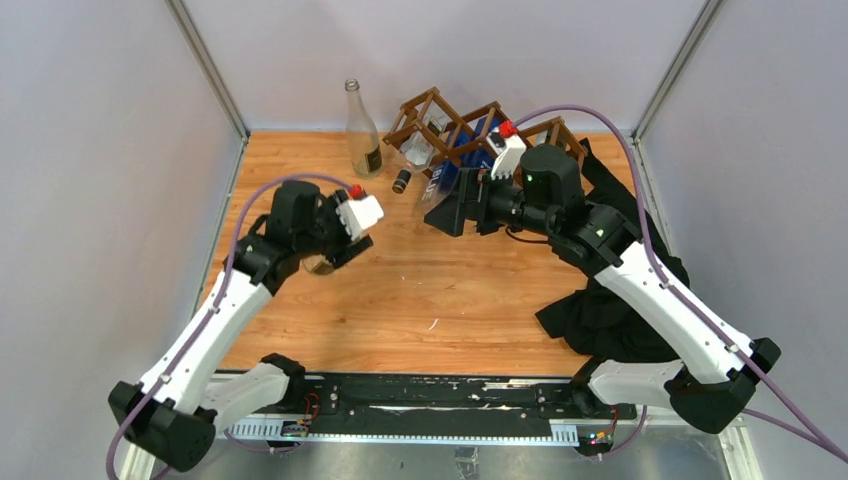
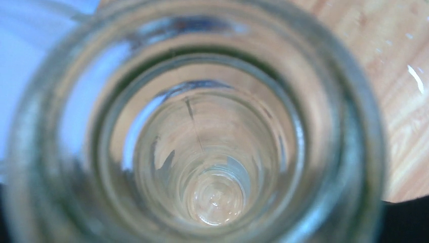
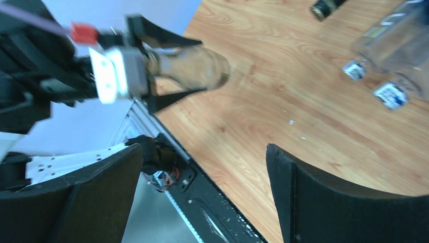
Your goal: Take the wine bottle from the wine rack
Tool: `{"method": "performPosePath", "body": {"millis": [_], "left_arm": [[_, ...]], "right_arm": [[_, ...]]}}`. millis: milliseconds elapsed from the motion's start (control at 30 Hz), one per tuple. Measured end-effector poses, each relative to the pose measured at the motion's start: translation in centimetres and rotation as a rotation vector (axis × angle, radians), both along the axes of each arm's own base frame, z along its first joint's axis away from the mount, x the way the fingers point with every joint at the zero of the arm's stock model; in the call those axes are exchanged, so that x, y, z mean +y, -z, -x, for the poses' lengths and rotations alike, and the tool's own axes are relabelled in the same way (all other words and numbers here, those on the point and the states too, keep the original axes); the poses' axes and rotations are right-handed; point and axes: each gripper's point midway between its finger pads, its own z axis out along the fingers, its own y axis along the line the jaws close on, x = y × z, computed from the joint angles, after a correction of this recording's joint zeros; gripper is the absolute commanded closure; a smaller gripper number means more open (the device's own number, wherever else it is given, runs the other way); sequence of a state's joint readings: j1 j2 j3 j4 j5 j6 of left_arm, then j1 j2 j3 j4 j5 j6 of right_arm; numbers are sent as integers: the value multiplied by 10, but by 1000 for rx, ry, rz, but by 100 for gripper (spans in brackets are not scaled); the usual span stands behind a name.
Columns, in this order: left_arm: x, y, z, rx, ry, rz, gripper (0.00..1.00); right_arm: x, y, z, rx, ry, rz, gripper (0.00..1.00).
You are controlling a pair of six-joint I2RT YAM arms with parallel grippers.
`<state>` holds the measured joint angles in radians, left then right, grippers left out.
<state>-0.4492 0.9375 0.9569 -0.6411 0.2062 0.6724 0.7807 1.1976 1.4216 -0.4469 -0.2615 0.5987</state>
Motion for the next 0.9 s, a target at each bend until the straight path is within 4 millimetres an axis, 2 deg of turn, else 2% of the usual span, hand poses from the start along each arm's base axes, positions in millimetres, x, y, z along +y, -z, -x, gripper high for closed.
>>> {"method": "performPosePath", "body": {"millis": [133,300,467,567,667,900], "left_arm": [[11,-30,-44,21,-151,70,100],[31,-48,-84,50,-283,145,100],[59,-58,-135,74,-410,192,100],[79,-57,-159,74,-474,219,100],[93,-50,-171,84,-519,245,100],[121,-30,-207,109,-620,363,100]], "right_arm": [[-18,8,-15,1,68,40,3],[-35,14,-31,4,135,73,2],[-51,18,-47,14,199,93,1],[-56,22,-58,25,228,104,0],[-59,30,-68,42,249,120,0],[-65,35,-76,58,274,132,0]]}}
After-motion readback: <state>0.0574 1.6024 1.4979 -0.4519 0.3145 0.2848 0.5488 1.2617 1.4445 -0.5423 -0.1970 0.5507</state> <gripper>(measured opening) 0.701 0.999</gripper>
